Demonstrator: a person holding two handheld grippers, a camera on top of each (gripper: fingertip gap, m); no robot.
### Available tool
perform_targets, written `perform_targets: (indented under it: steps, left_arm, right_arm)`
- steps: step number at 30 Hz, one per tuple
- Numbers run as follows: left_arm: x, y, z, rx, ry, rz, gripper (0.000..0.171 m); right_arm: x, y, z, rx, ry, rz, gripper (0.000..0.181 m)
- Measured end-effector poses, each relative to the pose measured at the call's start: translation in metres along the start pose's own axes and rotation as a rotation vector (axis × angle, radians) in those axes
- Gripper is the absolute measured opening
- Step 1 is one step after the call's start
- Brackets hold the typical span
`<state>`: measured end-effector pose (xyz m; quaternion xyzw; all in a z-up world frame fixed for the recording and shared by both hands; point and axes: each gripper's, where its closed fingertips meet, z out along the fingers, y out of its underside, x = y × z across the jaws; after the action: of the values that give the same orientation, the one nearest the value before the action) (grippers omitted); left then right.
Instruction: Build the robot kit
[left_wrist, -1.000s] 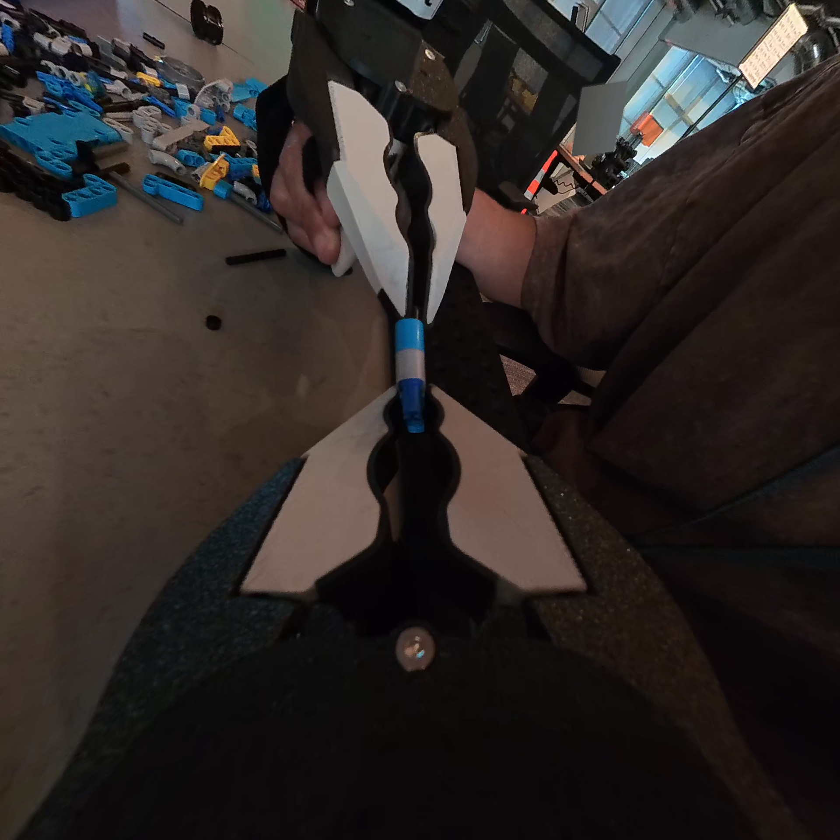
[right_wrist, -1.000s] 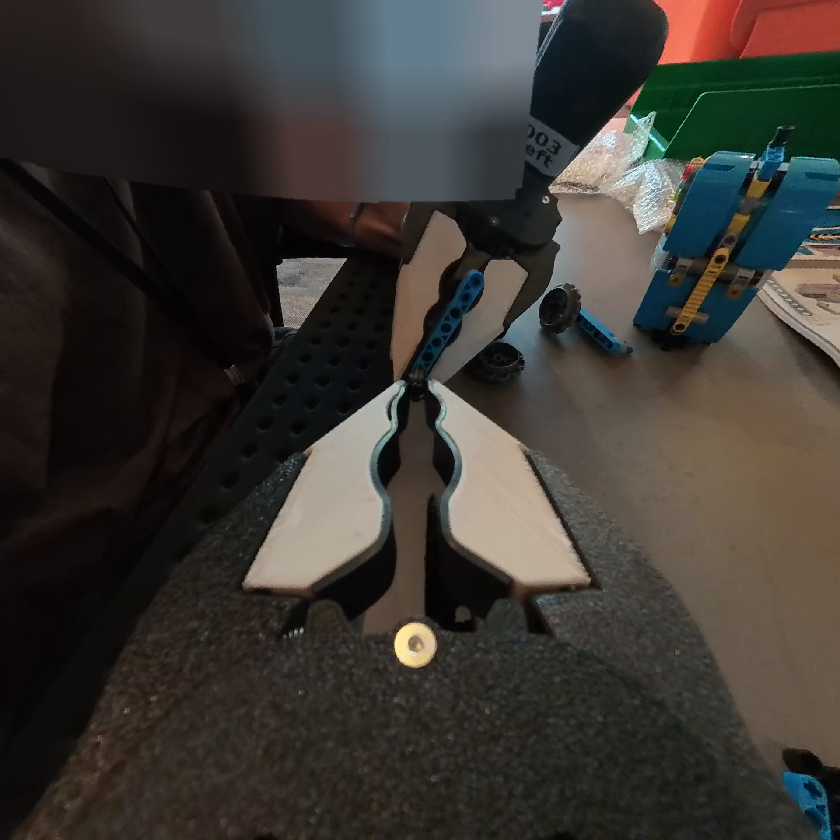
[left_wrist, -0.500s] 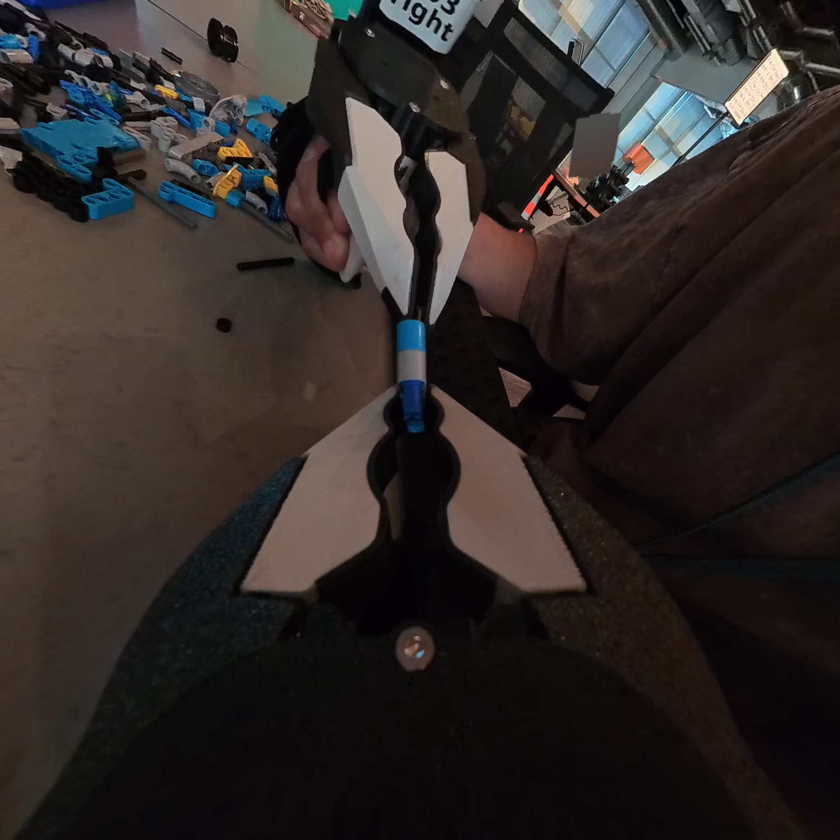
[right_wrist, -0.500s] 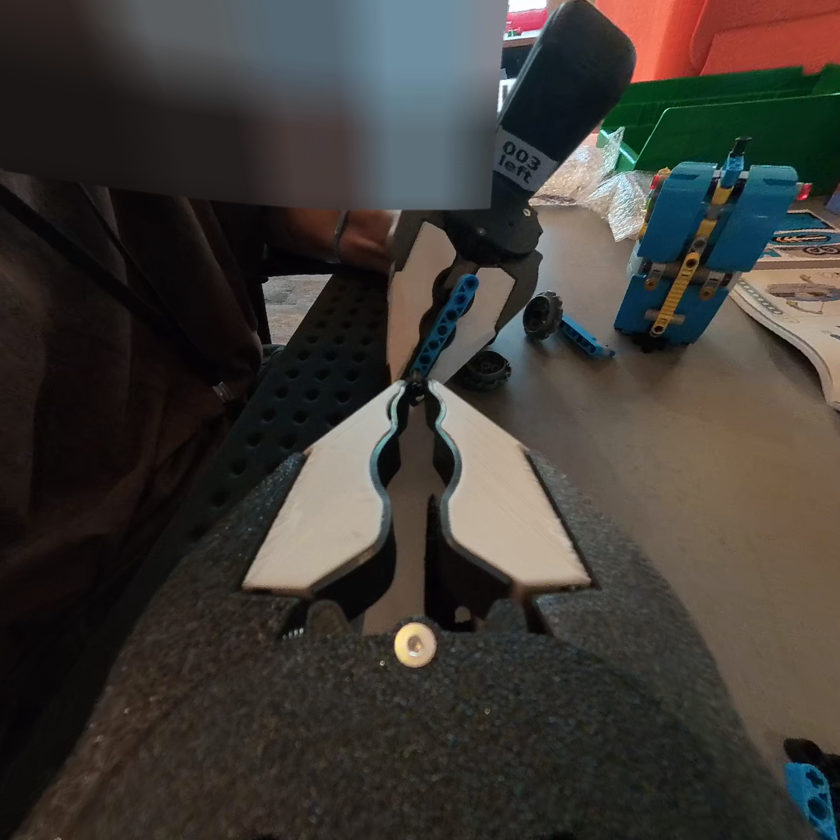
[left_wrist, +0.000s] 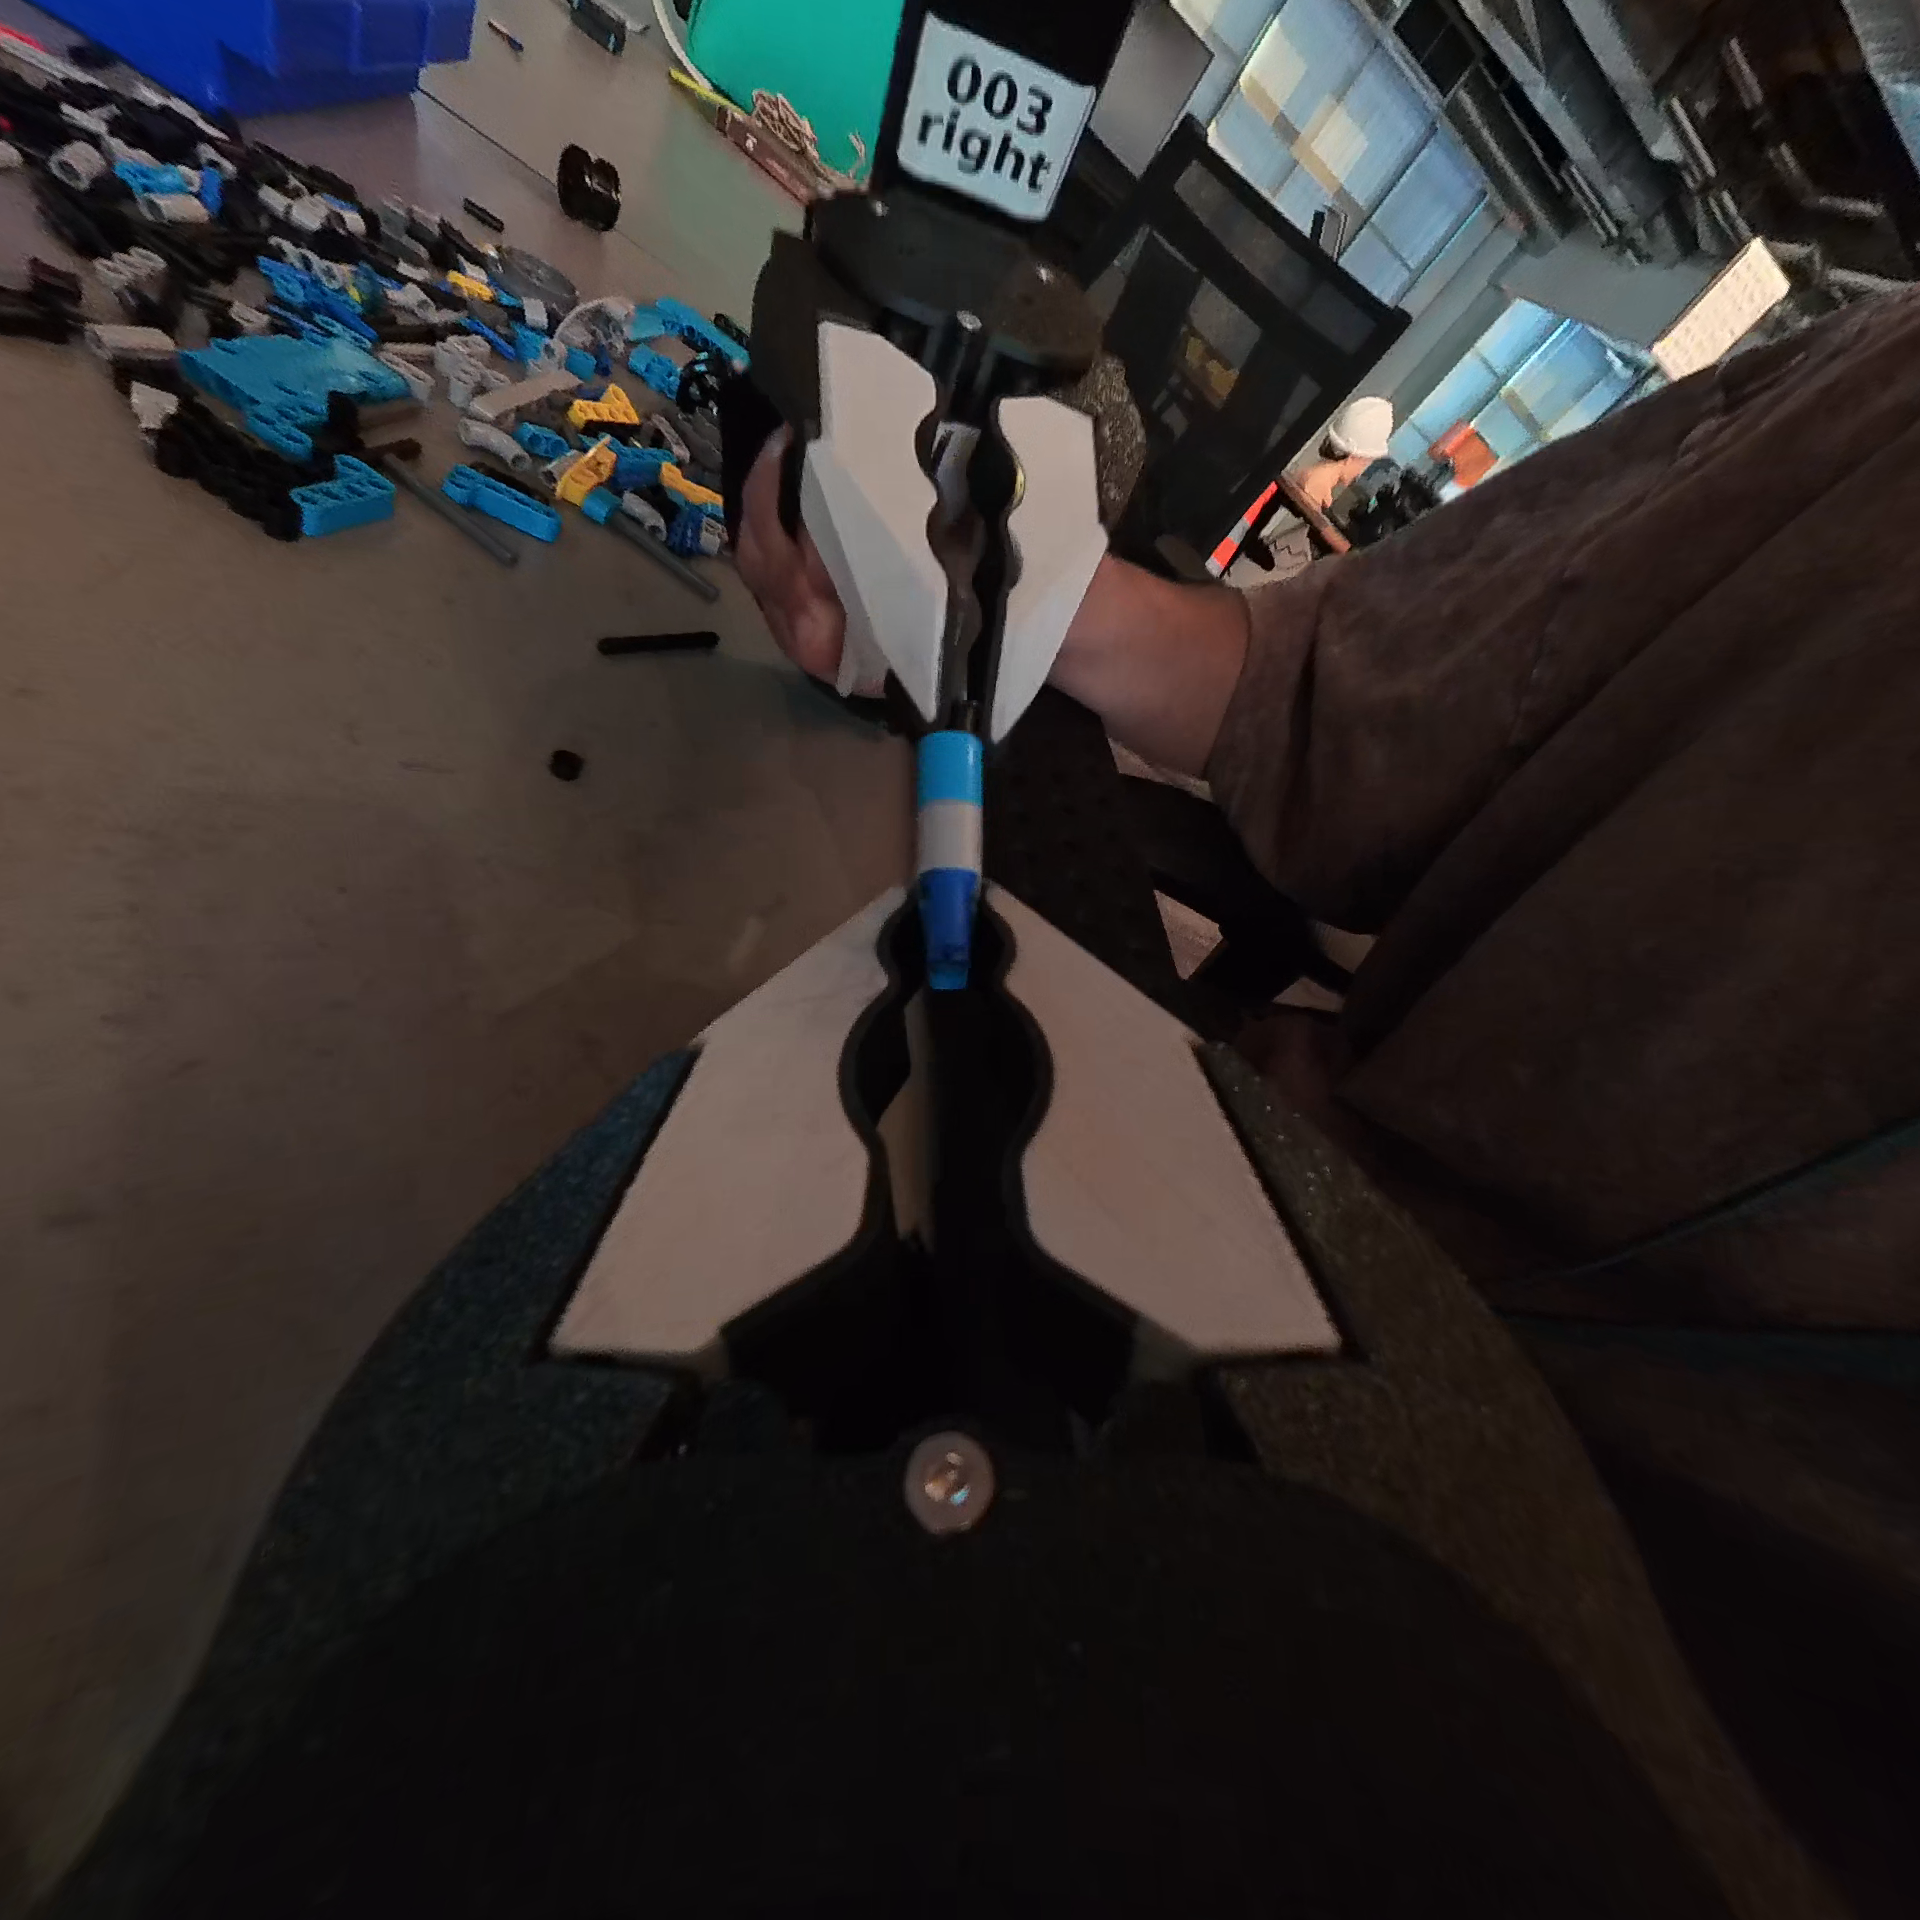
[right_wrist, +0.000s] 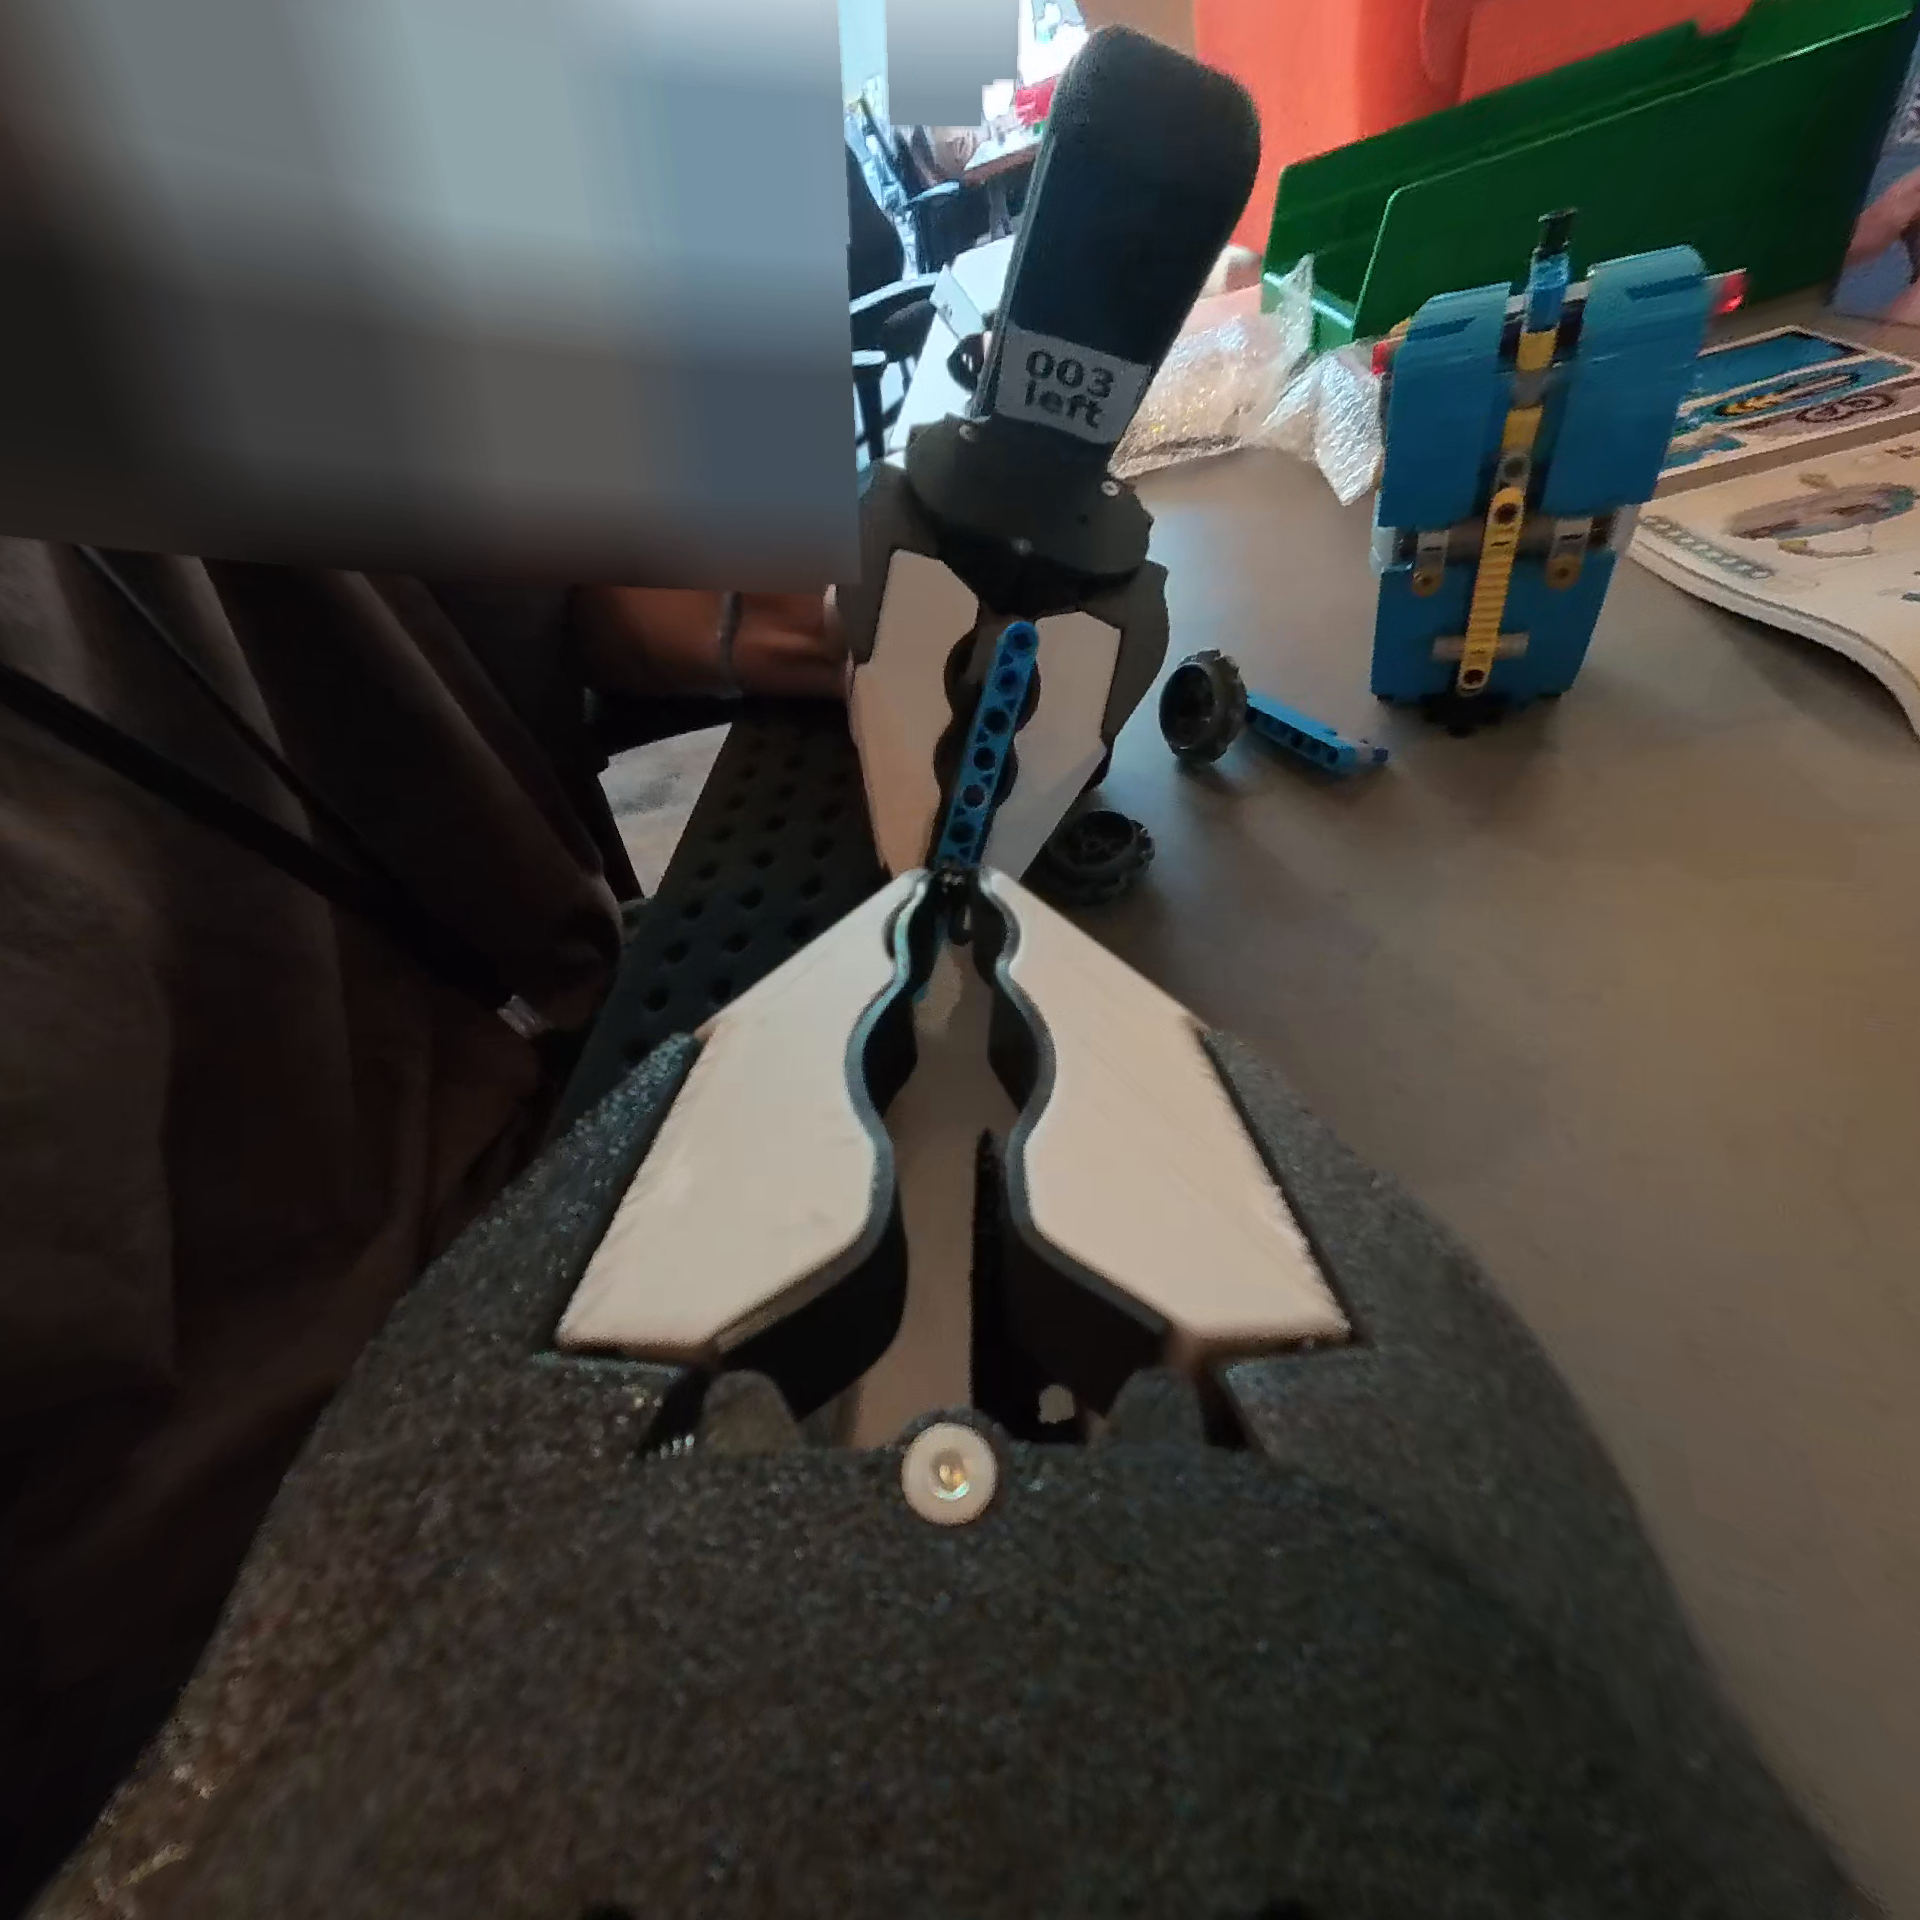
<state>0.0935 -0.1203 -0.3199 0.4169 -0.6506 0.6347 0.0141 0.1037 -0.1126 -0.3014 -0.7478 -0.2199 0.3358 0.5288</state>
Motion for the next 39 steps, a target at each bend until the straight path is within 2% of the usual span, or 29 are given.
perform_targets:
  steps: [3, 15, 33, 39]
  left_arm:
    - [-0.0014, -0.0048, -0.0034, 0.035, 0.0, -0.016, 0.006]
    - [-0.0016, -0.003, -0.0021, 0.022, -0.015, 0.004, 0.006]
    - [-0.0028, -0.0062, -0.0046, 0.042, -0.012, -0.009, 0.006]
    - [0.0003, -0.0025, -0.002, 0.014, -0.004, 0.013, 0.006]
  right_arm:
    - [0.002, -0.0041, 0.0004, 0.025, 0.003, 0.014, 0.006]
    - [0.0055, -0.0041, 0.0011, 0.016, 0.011, 0.024, 0.006]
    - [0.0075, -0.0054, 0.0014, 0.002, 0.06, -0.069, 0.006]
    - [0.0021, -0.0037, 0.0014, 0.008, -0.007, -0.011, 0.006]
